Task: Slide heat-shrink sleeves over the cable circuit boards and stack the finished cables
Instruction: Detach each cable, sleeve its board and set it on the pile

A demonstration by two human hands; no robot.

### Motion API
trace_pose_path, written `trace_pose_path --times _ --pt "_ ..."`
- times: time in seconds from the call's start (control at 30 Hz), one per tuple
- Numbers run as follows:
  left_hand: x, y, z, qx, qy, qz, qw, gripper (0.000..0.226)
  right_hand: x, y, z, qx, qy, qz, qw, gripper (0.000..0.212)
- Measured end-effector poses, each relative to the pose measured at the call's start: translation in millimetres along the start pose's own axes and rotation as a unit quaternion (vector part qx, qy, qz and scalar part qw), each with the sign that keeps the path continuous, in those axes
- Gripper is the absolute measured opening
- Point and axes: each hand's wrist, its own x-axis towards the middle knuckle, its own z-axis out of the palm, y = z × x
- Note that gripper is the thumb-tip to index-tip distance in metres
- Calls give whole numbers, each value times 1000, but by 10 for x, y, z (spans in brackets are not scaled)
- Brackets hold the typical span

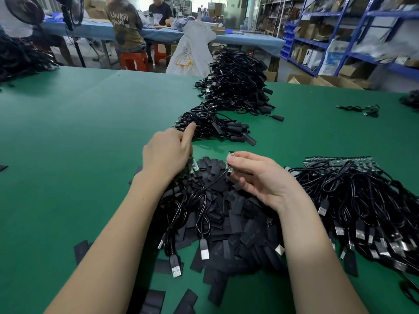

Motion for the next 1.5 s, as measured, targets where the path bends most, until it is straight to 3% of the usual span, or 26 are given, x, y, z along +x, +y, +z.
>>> trace_pose_path --times 0.13,0.23,0.3,0.37,0.47,0.53,0.63,0.77,0.9,1.13,1.5 --pt "-3 127 -28 -130 -70 66 987 32 26 22 29 -32 33 -14 999 21" --pt "-6 227 -113 -298 -250 25 921 29 60 43 53 -12 52 -34 998 16" --pt "-40 230 -147 -345 -354 -9 869 29 69 46 52 21 45 -44 998 14" --pt "-82 211 -164 -354 -405 -23 843 17 64 42 49 37 38 -53 997 13" --pt "-93 180 -168 -368 -394 -37 841 6 69 41 34 1 49 -90 995 19" --pt "-75 166 -153 -360 -373 -54 853 6 81 53 -8 -126 88 -147 977 20" --pt "-67 144 -107 -350 -345 -87 867 9 106 84 -62 -415 82 -199 884 12" --pt "-50 129 -61 -362 -344 -111 859 7 97 146 16 -572 29 -131 809 23" --pt "-40 113 -46 -372 -353 -111 851 9 85 118 35 -608 39 -130 782 20" --pt "-38 112 -38 -372 -355 -103 852 11 100 138 46 -625 45 -130 769 17" --pt "-38 87 -19 -371 -356 -99 852 10 173 207 -45 -577 46 -149 802 14"
